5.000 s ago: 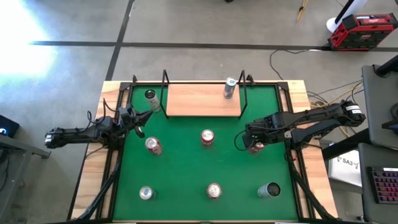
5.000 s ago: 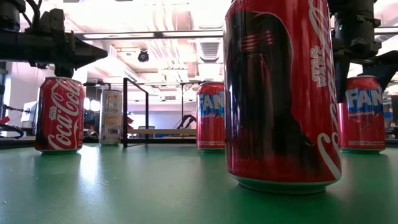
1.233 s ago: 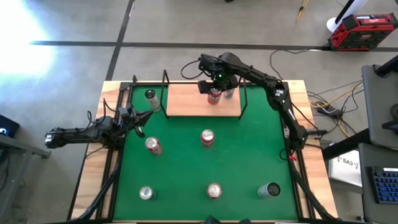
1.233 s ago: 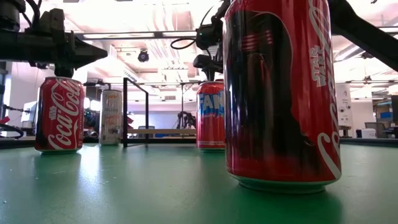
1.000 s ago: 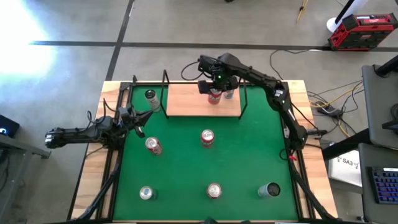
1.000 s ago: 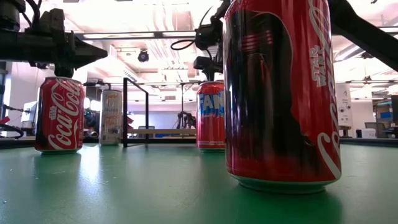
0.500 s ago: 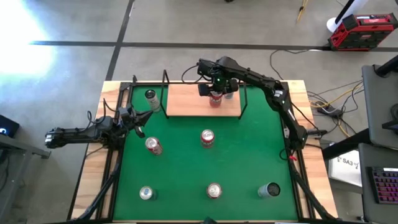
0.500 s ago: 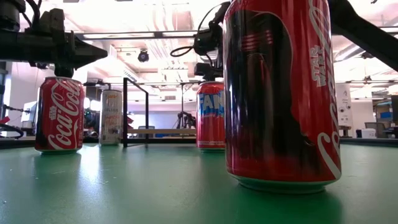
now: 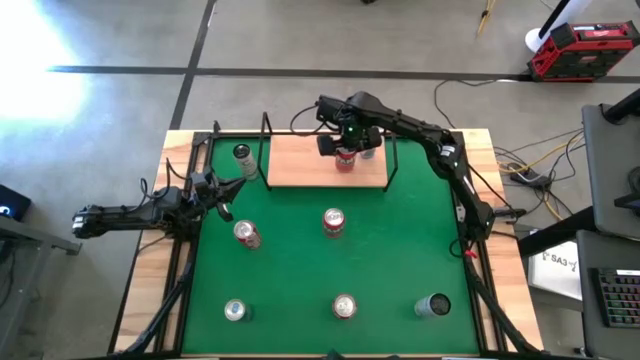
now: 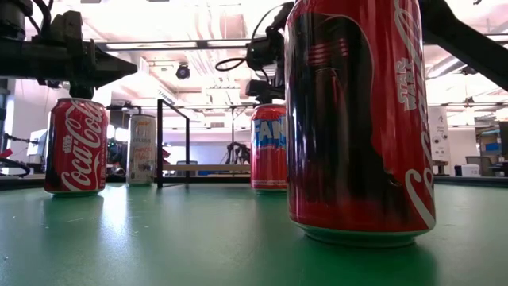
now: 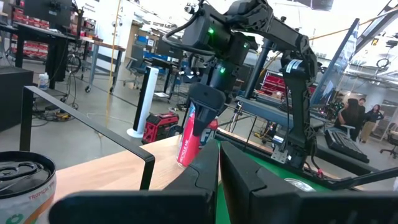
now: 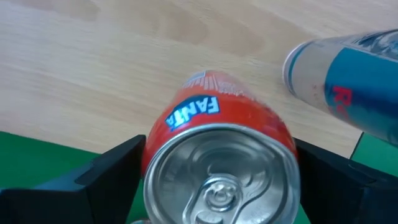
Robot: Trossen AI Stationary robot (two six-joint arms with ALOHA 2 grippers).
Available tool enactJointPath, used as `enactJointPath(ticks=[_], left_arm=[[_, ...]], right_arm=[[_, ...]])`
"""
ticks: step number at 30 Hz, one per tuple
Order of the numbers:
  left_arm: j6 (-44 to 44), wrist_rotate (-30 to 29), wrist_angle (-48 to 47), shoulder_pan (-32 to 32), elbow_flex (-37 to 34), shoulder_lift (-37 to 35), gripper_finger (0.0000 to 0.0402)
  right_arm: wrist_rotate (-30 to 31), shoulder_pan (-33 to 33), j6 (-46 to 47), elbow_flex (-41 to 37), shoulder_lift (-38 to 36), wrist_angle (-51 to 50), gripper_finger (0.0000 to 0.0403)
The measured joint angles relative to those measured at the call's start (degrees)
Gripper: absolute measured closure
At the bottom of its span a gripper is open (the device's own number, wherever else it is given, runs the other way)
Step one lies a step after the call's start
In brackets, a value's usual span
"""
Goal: Place canned beverage on shelf
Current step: Put the right red soda can on the shelf
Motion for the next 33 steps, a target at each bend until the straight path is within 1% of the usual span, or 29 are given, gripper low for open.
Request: enactJointPath(ticks=[6,11,14,17,23,28,30,33], left_arm=[[0.0,0.0,0.0,0.0,0.0,0.0,0.0402],[0.0,0.0,0.0,0.0,0.0,0.0,0.0402],[0.0,0.0,0.0,0.0,0.0,0.0,0.0402],[0.0,0.0,0.0,0.0,0.0,0.0,0.0402],[0.0,0.0,0.0,0.0,0.0,0.0,0.0402],[0.0,0.0,0.0,0.0,0.0,0.0,0.0402],[0.0,0.0,0.0,0.0,0.0,0.0,0.0402],[0.0,0.0,0.0,0.0,0.0,0.0,0.0402]], right_arm=[[0.8,0.6,-0.4,0.0,0.0,-0.7,0.0019],[4.5,3.5,0.7,0.0,0.0,-3.5,0.0018],[5.1,5.3,1.1,0.0,-0.6,-3.8,0.0018],[7.1,7.1,2.8,0.0,-1.4,-4.1,0.0018],[11.7,12.1,8.9,-1.3,-2.7,-5.6,0.0018],[16.3,16.7,16.6,-5.2,-4.3,-4.9,0.0018],[19.1,18.7,20.2,-7.1,-5.0,-4.1,0.0019],[25.5,21.6,24.2,-10.9,-6.8,-1.9,0.0019]])
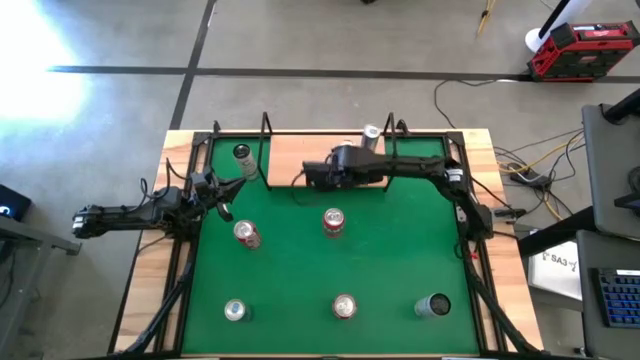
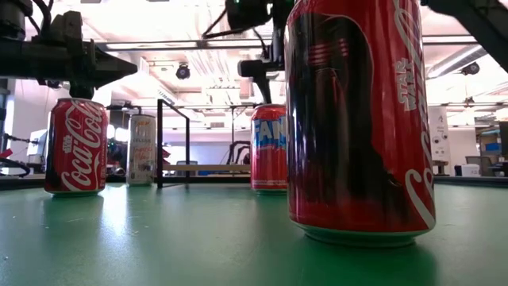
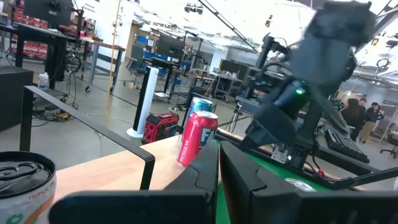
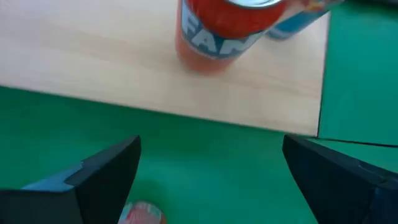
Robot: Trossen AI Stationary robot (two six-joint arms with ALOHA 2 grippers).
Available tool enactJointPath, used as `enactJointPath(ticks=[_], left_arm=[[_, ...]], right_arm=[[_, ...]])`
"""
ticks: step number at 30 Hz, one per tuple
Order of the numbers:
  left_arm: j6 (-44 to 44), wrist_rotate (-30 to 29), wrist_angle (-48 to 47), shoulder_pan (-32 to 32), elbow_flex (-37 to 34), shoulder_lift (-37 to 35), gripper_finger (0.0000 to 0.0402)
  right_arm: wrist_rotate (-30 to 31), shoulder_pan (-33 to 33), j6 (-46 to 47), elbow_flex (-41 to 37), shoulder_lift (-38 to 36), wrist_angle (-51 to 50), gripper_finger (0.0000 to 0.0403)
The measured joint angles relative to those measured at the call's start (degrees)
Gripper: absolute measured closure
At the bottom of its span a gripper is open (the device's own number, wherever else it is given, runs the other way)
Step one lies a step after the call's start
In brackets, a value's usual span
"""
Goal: Place canned beverage on shelf
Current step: Put the right red soda can on the shelf
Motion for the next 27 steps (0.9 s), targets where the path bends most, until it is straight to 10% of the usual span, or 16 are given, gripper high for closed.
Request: enactJointPath(ticks=[10,27], left_arm=[[0.0,0.0,0.0,0.0,0.0,0.0,0.0402],[0.0,0.0,0.0,0.0,0.0,0.0,0.0402]], right_arm=[[22.1,4.3,11.8,-14.9,-4.3,12.8,0.0019],[28.4,4.3,13.1,-27.1,-5.0,22.3,0.0019]])
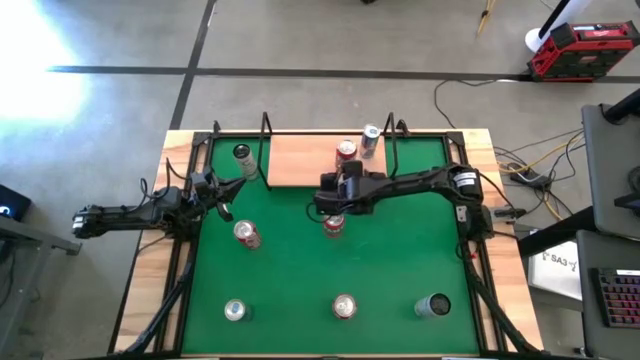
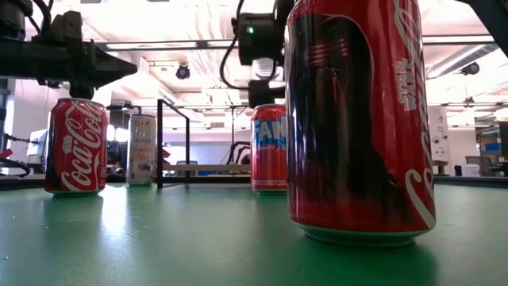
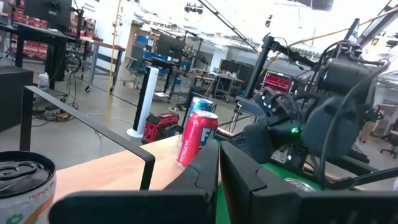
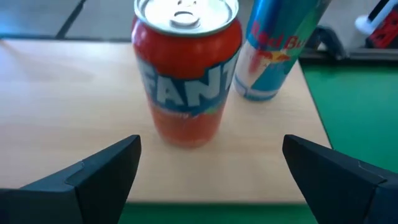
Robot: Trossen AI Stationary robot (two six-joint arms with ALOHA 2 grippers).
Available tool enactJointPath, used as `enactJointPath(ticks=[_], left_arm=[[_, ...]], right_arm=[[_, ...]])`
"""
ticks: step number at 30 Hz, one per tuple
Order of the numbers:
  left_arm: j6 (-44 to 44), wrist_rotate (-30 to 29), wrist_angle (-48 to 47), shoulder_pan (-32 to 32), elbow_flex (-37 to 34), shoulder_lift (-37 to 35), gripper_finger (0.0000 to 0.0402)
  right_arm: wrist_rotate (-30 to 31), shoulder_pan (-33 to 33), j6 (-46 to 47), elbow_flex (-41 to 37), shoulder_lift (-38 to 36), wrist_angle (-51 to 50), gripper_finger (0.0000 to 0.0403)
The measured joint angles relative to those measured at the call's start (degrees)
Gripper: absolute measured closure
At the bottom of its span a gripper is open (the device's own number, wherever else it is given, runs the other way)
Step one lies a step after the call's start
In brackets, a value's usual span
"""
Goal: Place canned beverage on shelf
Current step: Put the right red soda can on the shelf
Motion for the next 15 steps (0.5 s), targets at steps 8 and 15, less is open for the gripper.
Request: enactJointPath(ticks=[8,15], left_arm=[[0.0,0.0,0.0,0.0,0.0,0.0,0.0402],[0.0,0.0,0.0,0.0,0.0,0.0,0.0402]], right_arm=[[8.7,0.3,-1.0,-4.8,0.0,7.3,0.0019],[14.4,-0.4,-7.2,-7.1,0.0,15.1,0.0019]])
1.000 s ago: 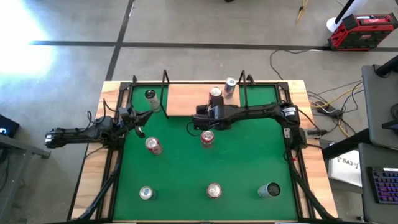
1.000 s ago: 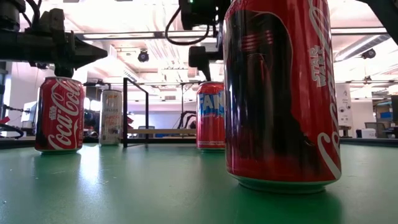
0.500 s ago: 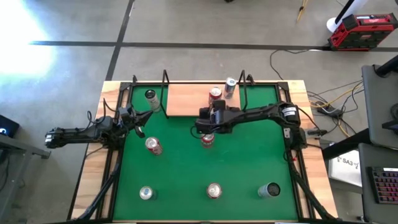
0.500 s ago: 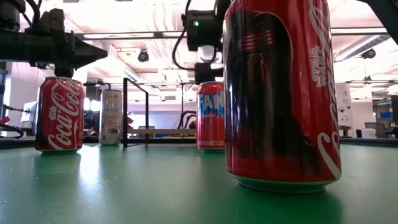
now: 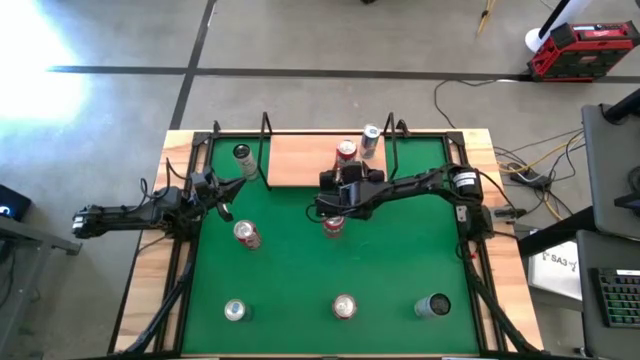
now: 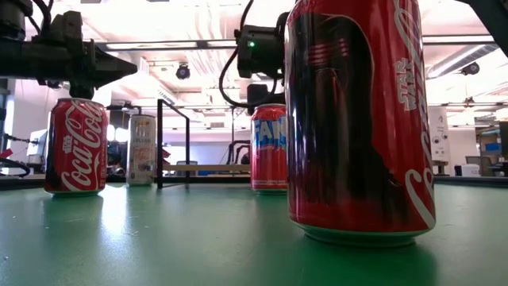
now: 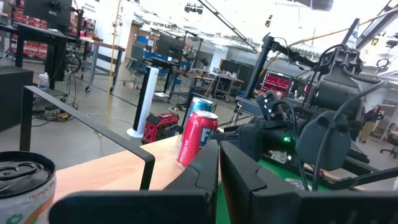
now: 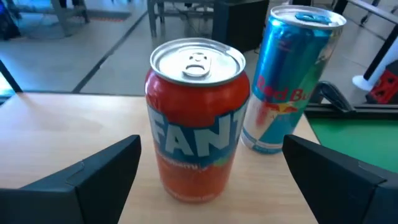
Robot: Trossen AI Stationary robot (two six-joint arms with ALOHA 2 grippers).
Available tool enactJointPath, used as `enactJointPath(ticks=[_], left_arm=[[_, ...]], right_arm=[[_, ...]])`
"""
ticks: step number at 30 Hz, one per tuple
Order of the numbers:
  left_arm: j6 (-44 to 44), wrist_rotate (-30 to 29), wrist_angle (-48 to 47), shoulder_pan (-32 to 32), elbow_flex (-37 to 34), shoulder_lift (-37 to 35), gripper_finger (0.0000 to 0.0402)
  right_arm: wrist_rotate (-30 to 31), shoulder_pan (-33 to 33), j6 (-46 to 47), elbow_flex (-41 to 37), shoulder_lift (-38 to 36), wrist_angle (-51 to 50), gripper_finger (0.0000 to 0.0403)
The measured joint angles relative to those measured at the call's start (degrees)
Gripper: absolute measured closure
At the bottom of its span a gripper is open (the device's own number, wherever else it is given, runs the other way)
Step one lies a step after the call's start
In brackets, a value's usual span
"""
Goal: Place canned beverage on shelf
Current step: Put the right red soda can on the shelf
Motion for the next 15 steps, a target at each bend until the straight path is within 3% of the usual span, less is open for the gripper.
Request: enactJointPath(ticks=[15], left_arm=[[0.0,0.0,0.0,0.0,0.0,0.0,0.0402]], right_arm=[[0.3,-4.6,-11.1,-2.2,0.1,11.0,0.0019]])
